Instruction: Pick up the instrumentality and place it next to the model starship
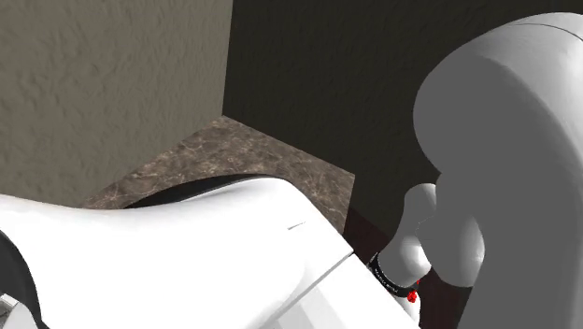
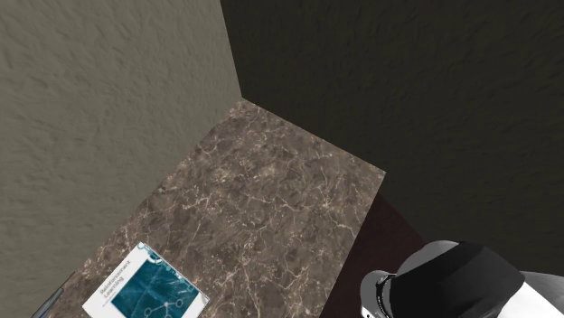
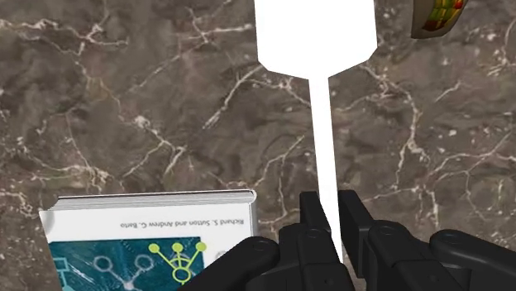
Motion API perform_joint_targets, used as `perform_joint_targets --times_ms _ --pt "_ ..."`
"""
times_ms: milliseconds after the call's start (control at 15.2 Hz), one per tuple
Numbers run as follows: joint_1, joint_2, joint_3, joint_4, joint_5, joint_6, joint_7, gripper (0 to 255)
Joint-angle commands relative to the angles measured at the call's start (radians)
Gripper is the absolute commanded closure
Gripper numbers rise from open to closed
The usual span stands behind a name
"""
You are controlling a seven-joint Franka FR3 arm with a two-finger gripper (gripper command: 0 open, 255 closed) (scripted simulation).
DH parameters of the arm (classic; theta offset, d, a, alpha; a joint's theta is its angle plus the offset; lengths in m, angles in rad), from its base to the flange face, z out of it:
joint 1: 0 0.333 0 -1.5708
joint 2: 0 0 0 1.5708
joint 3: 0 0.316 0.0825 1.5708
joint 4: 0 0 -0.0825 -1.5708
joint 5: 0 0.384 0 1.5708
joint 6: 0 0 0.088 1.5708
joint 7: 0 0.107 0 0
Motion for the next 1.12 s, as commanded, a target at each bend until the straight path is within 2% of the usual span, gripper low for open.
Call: perform_joint_targets --times_ms 0,1056 --pt "0.001 0.008 -0.003 -0.018 -0.007 0.024 0.005 255" --pt "0.02 0.092 -0.033 -0.136 -0.084 0.205 0.063 255"
